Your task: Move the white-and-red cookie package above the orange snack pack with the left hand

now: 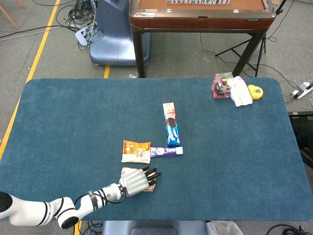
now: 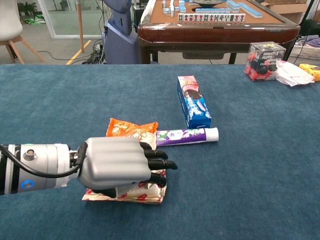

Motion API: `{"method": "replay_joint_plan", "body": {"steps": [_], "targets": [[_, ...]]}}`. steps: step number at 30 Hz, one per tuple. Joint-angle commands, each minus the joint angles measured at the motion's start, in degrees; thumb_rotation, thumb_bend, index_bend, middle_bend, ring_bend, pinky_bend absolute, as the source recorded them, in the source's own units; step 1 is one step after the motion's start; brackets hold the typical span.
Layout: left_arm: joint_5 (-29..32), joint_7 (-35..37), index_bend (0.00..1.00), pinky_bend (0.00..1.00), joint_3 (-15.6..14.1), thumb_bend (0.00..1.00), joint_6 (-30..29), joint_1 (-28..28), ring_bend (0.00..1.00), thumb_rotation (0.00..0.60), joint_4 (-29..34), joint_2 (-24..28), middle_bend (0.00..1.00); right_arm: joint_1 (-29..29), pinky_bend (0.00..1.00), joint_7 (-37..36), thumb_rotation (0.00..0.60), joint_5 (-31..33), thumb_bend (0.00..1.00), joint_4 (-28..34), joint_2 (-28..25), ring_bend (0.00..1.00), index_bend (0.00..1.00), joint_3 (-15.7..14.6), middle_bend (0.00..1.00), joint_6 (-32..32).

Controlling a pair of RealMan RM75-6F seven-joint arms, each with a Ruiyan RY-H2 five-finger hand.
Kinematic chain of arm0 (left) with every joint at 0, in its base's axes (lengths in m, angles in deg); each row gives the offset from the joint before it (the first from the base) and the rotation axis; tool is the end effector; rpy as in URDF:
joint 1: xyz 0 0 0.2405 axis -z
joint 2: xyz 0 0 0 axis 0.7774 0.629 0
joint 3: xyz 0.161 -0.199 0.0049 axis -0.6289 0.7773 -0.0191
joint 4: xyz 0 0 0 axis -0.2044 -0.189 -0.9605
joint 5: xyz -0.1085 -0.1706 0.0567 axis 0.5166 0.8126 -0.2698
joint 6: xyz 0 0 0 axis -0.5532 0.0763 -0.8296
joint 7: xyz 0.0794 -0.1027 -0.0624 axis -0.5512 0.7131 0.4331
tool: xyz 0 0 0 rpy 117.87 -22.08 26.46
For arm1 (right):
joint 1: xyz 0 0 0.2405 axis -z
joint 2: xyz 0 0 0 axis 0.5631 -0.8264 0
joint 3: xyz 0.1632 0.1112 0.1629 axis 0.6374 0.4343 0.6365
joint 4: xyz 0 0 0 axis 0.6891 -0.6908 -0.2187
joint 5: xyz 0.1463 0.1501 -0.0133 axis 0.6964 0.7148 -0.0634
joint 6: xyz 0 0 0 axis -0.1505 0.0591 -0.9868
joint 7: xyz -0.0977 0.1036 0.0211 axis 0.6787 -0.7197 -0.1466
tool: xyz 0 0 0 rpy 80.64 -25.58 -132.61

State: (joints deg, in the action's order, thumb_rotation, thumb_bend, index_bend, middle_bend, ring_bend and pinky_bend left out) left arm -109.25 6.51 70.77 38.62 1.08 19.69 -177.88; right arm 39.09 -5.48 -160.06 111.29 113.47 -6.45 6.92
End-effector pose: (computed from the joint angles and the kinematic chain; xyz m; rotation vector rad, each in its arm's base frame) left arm -0.1024 0.2563 -0.0781 -2.6106 -0.0919 -0.6575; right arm -0.4316 -0.1335 0.2618 0.9623 -0.9527 0.8011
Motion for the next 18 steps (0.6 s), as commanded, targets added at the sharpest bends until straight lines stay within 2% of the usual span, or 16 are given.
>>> {"method": "replay_joint_plan", "body": {"steps": [1,18], "targets": [[0.8,-0.7,0.24,0.16,-0.5,0.83,-0.1,-0.4,0.00,0.600,0.1,0.8,0.00,0.0,0.32,0.1,0.600,-0.1,0.28,0.0,0.0,0.17,0.32,0.0,0.30,0.0],[4.3,-3.3,0.25,0.16,-3.1,0.82,-3.2,-3.4,0.00,0.600,3.0,7.6,0.00,0.1,0.32,0.4,0.600,-0.3,0.28,0.6,-0.1,0.17,0.32,0.0,0.30,-0.5]]}}
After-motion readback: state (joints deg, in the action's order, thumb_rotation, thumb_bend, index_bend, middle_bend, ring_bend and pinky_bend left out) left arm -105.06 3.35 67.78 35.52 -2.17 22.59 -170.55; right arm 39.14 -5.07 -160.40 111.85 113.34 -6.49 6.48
